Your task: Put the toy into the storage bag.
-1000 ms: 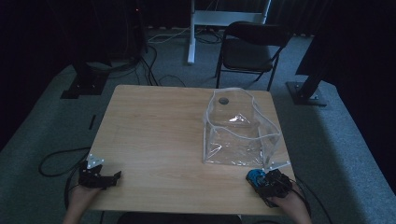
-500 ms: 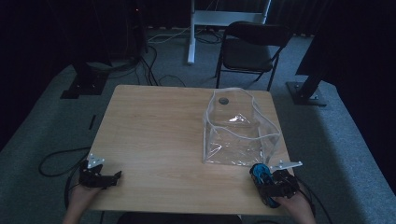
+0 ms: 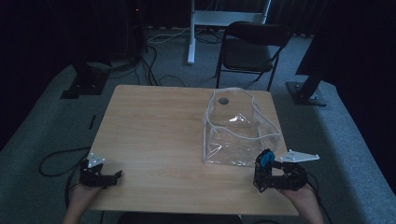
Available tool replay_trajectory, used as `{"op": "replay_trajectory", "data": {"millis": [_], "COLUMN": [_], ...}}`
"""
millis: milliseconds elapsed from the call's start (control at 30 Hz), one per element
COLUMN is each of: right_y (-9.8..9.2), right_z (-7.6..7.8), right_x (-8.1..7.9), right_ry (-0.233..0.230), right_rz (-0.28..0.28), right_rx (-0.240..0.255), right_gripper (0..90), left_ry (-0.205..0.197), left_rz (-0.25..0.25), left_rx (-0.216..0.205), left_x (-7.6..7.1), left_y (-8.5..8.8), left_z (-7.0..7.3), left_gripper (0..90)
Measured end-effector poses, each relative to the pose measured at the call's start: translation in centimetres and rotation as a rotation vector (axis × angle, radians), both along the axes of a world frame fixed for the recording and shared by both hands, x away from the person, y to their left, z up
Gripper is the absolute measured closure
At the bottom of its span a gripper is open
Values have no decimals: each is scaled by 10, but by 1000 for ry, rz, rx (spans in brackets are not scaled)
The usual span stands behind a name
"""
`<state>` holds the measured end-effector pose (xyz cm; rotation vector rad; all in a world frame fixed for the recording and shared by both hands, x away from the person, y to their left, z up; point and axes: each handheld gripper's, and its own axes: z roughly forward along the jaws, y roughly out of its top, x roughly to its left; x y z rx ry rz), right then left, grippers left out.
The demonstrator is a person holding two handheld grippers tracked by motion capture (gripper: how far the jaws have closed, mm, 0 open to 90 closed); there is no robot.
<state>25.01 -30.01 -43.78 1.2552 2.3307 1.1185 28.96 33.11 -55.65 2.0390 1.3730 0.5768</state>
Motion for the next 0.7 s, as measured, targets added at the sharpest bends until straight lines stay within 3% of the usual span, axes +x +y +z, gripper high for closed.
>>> {"op": "replay_trajectory", "data": {"millis": [200, 267, 567, 700], "right_y": [2, 3, 4, 3], "right_z": [21, 32, 66, 87], "right_x": [1, 3, 4, 6], "right_ry": [-57, -82, -160, -208], "right_rz": [12, 16, 39, 51], "right_rx": [26, 58, 77, 86], "right_gripper": [261, 261, 261, 261], "left_ry": [0, 1, 0, 4], "left_rz": [-2, 7, 36, 36], "left_rx": [-2, -2, -4, -3], "left_x": [1, 2, 3, 4], "left_y": [0, -1, -3, -3], "left_z": [0, 0, 0, 0], "left_gripper": [3, 3, 3, 3]}}
